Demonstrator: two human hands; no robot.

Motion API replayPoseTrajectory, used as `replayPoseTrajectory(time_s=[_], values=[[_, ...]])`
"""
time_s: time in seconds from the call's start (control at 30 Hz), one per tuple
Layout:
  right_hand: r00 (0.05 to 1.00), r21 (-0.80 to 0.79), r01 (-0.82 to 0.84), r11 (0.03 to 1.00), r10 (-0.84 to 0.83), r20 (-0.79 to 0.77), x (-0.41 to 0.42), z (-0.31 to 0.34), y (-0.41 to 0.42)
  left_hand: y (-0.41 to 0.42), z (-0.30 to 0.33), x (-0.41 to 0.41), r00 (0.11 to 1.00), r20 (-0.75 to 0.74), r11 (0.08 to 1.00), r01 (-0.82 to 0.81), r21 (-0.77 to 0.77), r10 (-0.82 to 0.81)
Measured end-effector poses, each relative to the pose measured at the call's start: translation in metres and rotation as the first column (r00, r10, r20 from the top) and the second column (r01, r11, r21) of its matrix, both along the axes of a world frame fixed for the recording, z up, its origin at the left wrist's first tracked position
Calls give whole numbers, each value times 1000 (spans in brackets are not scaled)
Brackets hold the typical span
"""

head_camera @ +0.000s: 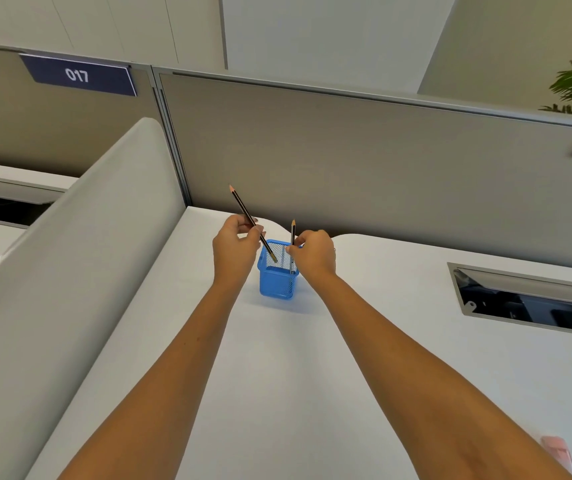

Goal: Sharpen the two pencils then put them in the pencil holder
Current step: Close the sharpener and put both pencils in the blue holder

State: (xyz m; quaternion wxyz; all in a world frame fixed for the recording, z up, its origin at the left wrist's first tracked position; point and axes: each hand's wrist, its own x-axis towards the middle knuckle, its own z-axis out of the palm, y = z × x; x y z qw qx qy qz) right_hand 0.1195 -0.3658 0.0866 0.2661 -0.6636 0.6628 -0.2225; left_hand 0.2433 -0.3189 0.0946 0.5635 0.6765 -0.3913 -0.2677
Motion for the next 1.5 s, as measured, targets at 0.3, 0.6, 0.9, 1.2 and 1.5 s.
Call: replayPoseTrajectory(time_s=[0.3, 0.6, 0.9, 1.2, 1.5], values=[[999, -10, 3, 1000, -3, 41, -11, -5, 1, -22, -16, -18, 859, 451, 948, 111, 299, -243], [998, 10, -55, 998, 55, 16, -11, -3, 0, -25, -20, -25, 742, 619, 908, -32, 417, -259], [998, -54, -62, 997, 64, 19, -10, -4, 7, -20, -28, -22, 782, 538, 915, 98, 391, -314], [999, -38, -15, 999, 17, 51, -16, -7, 12, -15, -31, -23, 787, 541, 919, 82, 386, -297], [996, -22, -6, 1000, 8, 91, -16, -3, 18, -7, -25, -24, 819, 517, 931, 58, 360, -251]])
